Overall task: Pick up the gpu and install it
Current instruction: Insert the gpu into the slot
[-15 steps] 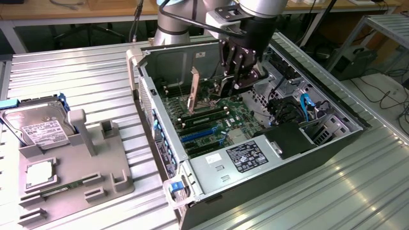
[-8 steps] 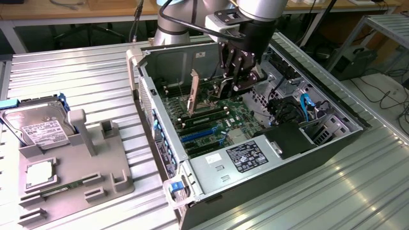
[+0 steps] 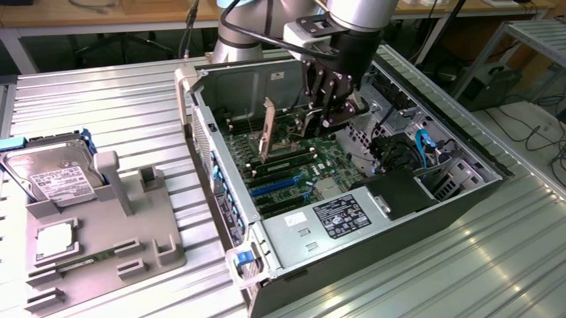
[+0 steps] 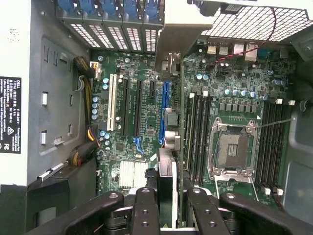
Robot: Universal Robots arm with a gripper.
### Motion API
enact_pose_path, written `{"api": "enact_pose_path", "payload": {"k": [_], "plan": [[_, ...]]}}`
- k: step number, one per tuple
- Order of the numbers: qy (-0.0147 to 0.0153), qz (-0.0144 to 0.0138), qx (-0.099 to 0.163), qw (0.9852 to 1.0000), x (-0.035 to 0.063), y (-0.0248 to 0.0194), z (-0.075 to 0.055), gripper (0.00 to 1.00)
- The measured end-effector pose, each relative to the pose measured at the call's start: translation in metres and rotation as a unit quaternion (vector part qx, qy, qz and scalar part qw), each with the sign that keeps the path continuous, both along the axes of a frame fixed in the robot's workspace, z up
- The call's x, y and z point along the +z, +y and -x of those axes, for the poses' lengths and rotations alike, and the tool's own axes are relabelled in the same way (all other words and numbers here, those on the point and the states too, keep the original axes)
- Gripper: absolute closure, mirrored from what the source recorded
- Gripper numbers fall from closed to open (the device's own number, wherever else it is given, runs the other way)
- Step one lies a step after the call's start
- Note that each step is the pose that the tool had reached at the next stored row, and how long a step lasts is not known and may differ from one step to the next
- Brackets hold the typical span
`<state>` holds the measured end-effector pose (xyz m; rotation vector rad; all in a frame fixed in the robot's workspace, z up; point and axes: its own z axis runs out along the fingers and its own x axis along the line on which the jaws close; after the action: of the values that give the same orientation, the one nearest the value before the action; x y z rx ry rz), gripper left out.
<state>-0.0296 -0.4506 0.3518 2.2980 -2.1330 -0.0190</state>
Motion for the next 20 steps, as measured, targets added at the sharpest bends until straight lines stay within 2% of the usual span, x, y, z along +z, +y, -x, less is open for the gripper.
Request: {"api": "enact_pose_path", "payload": {"k": [12,20], "plan": [[0.0012,0.0001,0.0,1.0,-0.0101,0.0,0.0,0.72],[0.0012,0.001,0.0,1.0,-0.0221,0.0,0.0,0.72]]}}
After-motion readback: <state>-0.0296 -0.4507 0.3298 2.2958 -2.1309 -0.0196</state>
